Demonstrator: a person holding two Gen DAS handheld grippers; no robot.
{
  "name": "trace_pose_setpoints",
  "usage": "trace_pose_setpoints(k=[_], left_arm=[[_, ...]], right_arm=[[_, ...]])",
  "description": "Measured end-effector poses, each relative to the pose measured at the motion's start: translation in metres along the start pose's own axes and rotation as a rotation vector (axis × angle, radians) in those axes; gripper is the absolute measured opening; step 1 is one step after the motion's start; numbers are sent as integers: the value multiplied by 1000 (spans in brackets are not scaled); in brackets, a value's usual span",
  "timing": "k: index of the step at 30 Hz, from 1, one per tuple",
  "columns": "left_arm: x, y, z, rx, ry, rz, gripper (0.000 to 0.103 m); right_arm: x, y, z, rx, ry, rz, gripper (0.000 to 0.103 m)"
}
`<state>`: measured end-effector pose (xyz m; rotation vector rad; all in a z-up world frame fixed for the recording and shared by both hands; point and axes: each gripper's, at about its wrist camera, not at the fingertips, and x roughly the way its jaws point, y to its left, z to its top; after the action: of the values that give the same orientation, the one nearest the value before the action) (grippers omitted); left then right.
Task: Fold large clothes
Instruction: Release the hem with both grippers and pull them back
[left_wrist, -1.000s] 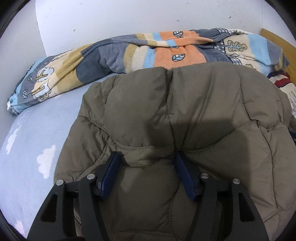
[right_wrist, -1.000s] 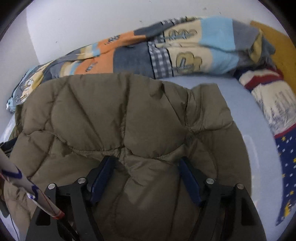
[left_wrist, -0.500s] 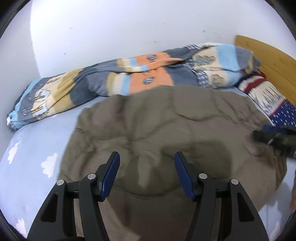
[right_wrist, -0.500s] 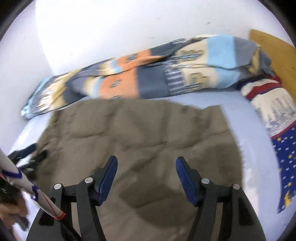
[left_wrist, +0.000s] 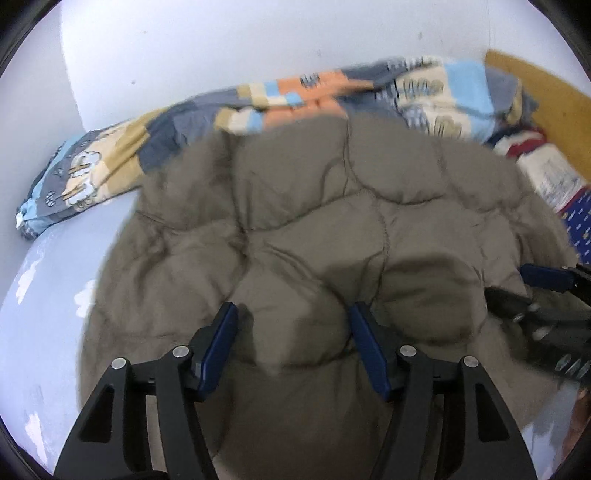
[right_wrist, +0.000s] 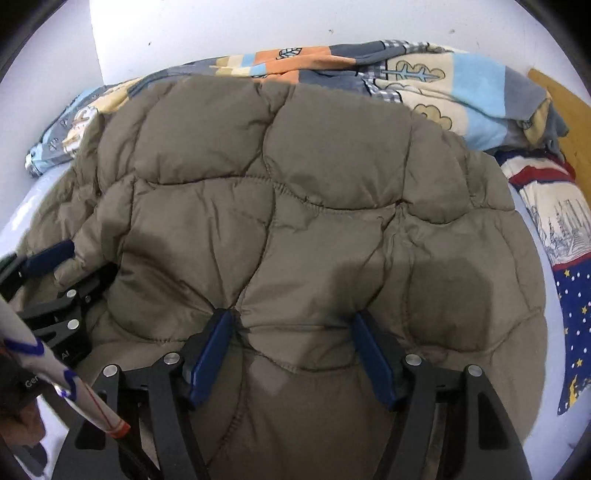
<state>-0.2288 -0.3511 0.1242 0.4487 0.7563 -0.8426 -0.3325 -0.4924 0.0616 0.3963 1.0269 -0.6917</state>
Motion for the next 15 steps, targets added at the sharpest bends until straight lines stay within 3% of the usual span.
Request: trace_pose_setpoints(k=[3,7,10,12,15], left_arm=[[-32,23,-8,-12,-51,13,63],[-50,58,-30,-36,-18,44,63],[-39,75,-52,-60,28,91,63],[-25,85,-66,-111,59,59,63],[-26,81,-69,-115,46,80,63]], right_arm=[[-42,-7,-3,38,-65,57,71],[-78,-30,-32,87,-103,-11,71],[-70,-54,-59,181,-39,-6,71],[-60,-64,-72,242,-14,30,71],[-43,-64,-78,260,7,42,72]])
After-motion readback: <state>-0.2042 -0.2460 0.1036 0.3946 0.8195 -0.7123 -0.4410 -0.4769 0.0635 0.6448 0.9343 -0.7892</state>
